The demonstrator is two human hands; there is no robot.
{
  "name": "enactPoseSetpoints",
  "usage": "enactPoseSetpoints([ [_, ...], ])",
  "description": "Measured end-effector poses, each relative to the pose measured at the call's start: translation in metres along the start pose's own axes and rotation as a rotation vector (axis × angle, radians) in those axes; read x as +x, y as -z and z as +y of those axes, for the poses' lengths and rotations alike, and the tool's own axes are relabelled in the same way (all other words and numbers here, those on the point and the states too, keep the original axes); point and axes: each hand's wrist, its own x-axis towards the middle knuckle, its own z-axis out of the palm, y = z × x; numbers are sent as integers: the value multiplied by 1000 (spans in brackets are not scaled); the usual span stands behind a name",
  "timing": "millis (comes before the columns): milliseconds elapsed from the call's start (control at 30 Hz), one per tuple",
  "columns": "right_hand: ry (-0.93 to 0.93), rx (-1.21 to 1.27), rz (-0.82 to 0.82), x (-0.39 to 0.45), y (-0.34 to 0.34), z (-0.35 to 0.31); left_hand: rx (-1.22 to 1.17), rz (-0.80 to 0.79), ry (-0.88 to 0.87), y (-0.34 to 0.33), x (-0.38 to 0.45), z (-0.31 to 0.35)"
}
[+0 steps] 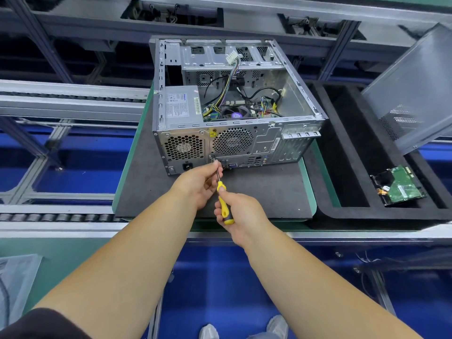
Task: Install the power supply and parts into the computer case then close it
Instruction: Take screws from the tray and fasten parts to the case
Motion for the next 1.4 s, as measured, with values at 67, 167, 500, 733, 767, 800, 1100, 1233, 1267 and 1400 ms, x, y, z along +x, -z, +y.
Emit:
enactPoseSetpoints([
  [67,-12,-11,16,-1,-1,-1,11,4,0,0,0,0],
  [167,-65,3,39,-1,-5,-3,50,-6,-14,1,-2,0],
  [500,-74,135,-24,-2,-5,0,43,-39,-7,-1,-4,0],
  [733,-41,-22,56,0,-6,-1,59,31,27,-4,-1,1],
  [767,-72,0,56,0,-7,-1,77,36,32,-4,0,1],
  [800,-113,45,45,0,-8,-2,94,37,32,-4,0,1],
  [1100,-94,248,-55,1,-7,4,55,-25,-2,0,-2,2],
  [1233,-63,146,37,3,-9,5,27,-44,-38,3,-3,3],
  [1267,-64,114,48,3,-9,5,29,-37,-42,3,-3,4],
  [1400,-117,103,48,3,-12,1,26,-14,-49,2,-2,4],
])
